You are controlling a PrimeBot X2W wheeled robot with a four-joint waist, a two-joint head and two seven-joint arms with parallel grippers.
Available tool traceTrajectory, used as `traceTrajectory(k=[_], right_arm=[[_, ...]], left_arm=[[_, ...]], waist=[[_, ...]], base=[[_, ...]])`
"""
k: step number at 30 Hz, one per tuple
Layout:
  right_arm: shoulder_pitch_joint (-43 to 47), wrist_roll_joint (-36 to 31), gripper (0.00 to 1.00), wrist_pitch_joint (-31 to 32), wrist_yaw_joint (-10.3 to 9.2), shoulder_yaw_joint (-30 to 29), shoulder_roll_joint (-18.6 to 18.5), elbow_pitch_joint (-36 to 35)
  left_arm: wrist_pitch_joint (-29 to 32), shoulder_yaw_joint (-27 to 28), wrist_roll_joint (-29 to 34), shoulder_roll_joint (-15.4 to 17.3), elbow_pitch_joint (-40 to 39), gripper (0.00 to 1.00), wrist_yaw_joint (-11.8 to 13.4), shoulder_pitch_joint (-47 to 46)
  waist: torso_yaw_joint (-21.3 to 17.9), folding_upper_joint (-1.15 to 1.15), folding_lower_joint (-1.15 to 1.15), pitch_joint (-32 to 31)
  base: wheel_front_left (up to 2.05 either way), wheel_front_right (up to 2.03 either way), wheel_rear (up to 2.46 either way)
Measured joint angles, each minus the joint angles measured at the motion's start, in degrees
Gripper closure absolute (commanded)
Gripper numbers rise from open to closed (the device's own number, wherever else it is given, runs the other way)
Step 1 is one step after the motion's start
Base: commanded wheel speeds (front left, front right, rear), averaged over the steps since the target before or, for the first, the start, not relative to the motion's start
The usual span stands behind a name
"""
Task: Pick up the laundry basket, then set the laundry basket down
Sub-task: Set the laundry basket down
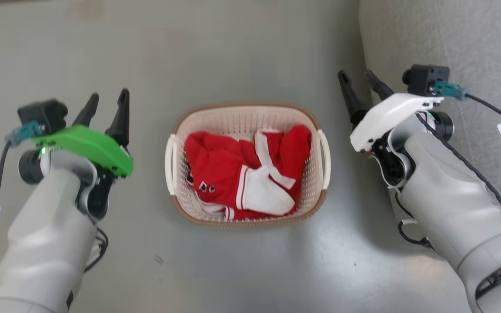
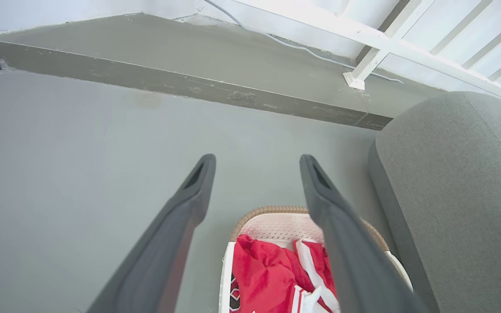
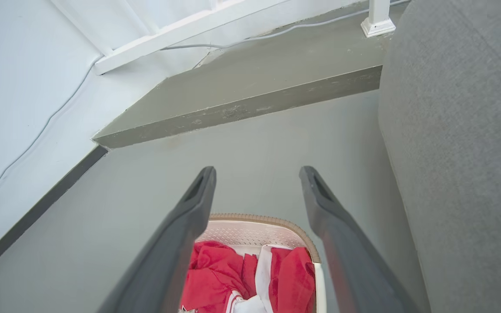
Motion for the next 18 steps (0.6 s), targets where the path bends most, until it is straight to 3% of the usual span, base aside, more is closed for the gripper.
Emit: traceTrajectory(k=[18], right_arm=[[14.8,-11.4,0.0,-0.1,-3.09,-8.9,-2.3,-18.7]], left_arm=[[0.0,13.0,9.5,1.0,-15.8,0.0,0.4,15.3]], waist=[[1.3,0.0,0.0,-13.2]], base=[[0.0,0.0,0.0]])
